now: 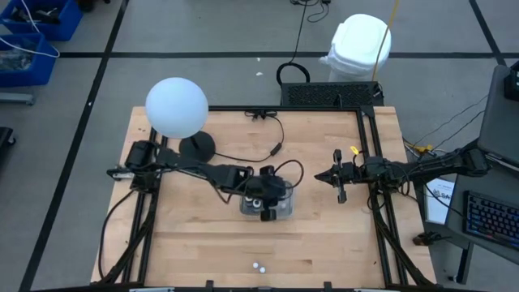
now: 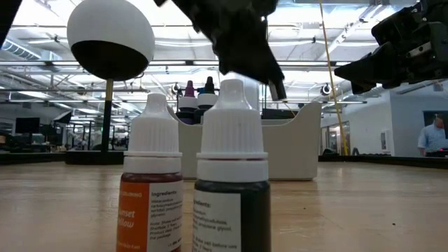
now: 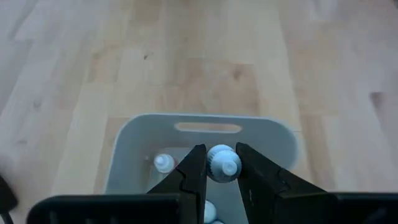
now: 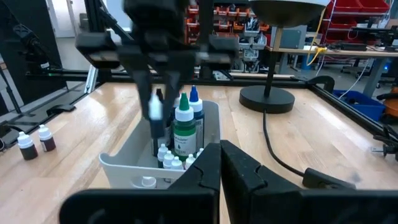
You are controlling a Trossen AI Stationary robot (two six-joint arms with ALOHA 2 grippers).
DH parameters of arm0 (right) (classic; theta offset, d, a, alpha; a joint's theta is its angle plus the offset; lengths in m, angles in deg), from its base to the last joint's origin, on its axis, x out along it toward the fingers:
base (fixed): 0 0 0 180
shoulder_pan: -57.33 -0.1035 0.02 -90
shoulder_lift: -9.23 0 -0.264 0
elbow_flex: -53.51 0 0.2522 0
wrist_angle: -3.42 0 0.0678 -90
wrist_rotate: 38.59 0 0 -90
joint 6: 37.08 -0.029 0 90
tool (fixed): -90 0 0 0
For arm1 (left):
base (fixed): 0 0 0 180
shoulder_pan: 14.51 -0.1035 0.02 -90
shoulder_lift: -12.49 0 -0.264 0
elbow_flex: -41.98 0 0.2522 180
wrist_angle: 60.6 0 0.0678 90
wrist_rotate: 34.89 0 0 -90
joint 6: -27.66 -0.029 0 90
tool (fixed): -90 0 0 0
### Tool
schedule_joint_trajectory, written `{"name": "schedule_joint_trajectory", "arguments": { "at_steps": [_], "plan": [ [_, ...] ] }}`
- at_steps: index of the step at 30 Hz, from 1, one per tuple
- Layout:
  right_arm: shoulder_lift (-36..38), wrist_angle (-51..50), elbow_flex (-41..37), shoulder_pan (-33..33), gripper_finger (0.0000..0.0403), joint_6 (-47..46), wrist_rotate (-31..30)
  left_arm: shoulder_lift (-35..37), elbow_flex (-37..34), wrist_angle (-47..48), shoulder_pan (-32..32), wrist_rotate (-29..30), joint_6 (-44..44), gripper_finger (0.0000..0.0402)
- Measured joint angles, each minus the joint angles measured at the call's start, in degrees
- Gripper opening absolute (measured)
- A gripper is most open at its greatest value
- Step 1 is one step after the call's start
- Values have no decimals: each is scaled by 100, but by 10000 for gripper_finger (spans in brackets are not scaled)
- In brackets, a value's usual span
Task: Pick & Place food coloring
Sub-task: Put the small black food coloring bottle into the gray bin
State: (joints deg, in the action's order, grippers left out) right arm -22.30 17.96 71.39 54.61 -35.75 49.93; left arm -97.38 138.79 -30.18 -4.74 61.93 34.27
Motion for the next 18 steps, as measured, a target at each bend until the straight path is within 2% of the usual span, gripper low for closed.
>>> {"name": "schedule_joint_trajectory", "arguments": {
  "at_steps": [9,18],
  "plan": [
    [-3,14,0,0,0,0,4,-394,0,-23,-336,-82,-47,72],
    [-4,11,0,0,0,0,5,-541,-7,40,-408,-80,-46,72]
  ]
}}
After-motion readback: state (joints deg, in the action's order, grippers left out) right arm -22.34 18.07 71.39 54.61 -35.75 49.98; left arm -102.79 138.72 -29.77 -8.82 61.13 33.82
